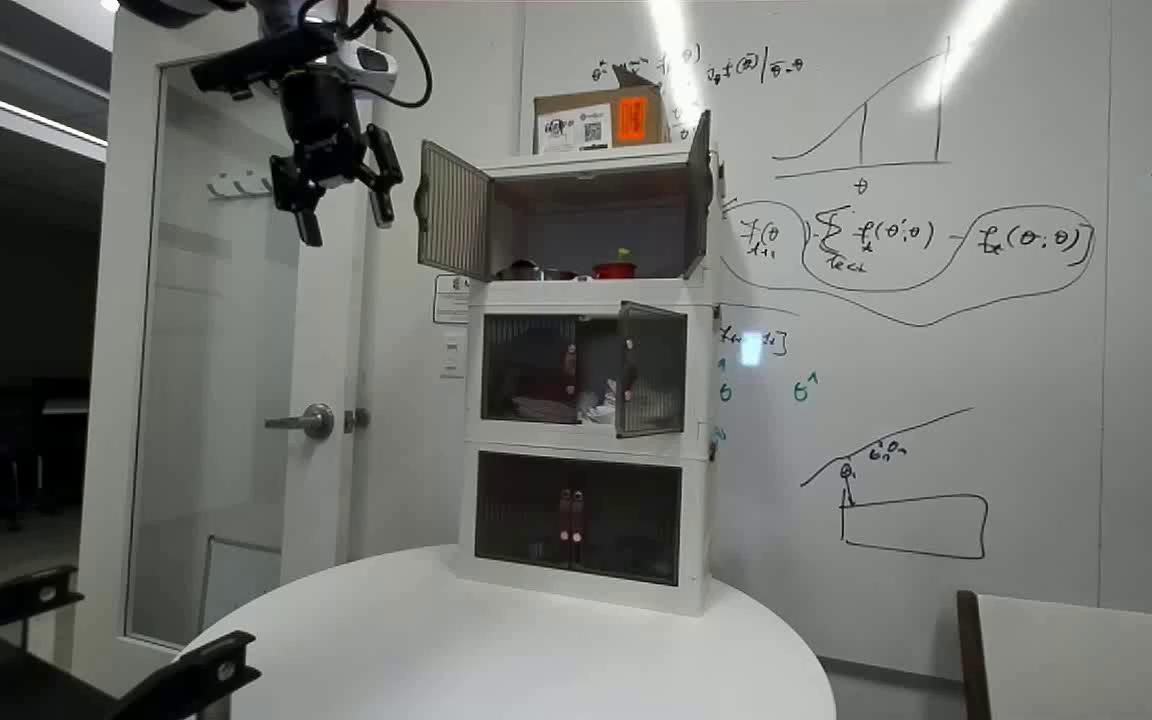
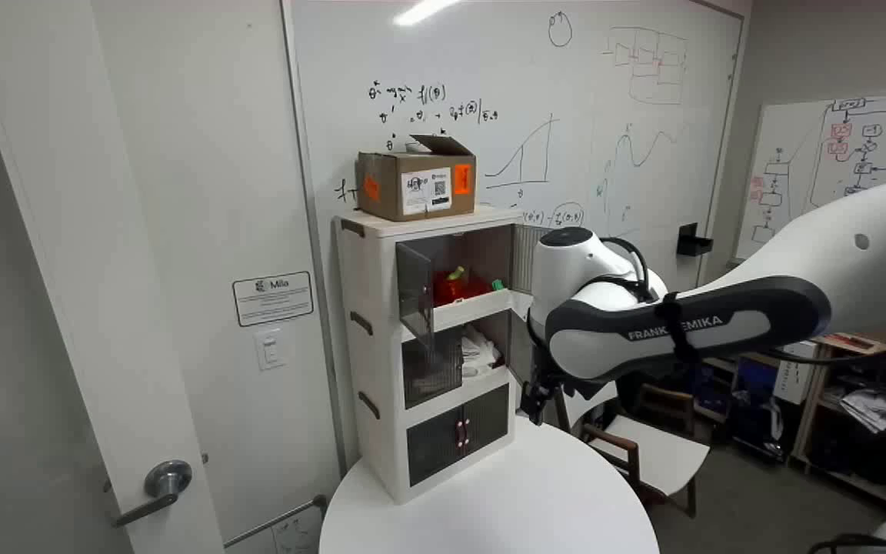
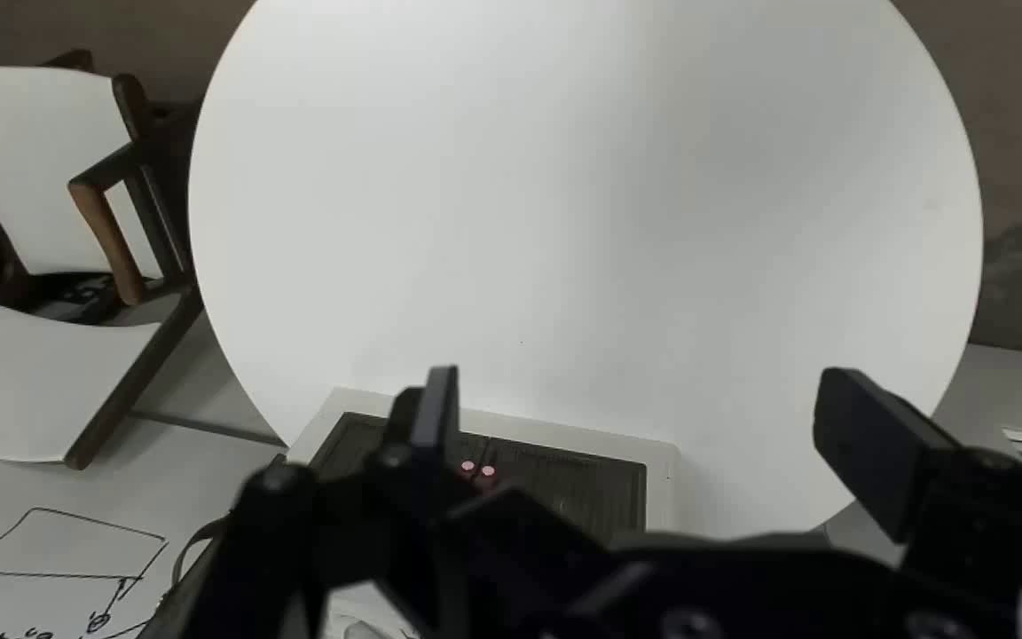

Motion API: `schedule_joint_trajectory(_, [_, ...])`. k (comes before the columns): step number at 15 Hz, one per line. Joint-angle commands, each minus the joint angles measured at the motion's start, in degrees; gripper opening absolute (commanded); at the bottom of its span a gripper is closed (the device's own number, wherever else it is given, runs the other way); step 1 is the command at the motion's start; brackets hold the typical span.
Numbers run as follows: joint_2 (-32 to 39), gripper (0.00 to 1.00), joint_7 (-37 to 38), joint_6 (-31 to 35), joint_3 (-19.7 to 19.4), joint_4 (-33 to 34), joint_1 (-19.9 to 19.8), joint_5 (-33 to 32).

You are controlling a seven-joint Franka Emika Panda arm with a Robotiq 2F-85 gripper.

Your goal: Remove the cup from the top cabinet

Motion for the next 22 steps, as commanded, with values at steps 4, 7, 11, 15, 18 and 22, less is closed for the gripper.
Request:
schedule_joint_trajectory(4, [0.14, 1.00, 0.53, -0.26, -1.16, 0.16, 1.29, -0.67])
schedule_joint_trajectory(7, [0.14, 1.00, 0.53, -0.26, -1.16, 0.16, 1.29, -0.67])
schedule_joint_trajectory(11, [0.14, 1.00, 0.53, -0.26, -1.16, 0.16, 1.29, -0.67])
schedule_joint_trajectory(15, [4.03, 1.00, 6.81, 10.45, -2.14, 4.13, -1.08, 0.02])
schedule_joint_trajectory(18, [9.59, 1.00, 10.69, 19.43, -1.19, 11.49, -3.71, -2.81])
schedule_joint_trajectory(22, [18.77, 1.00, 14.75, 22.07, 0.75, 24.75, -7.98, -12.54])
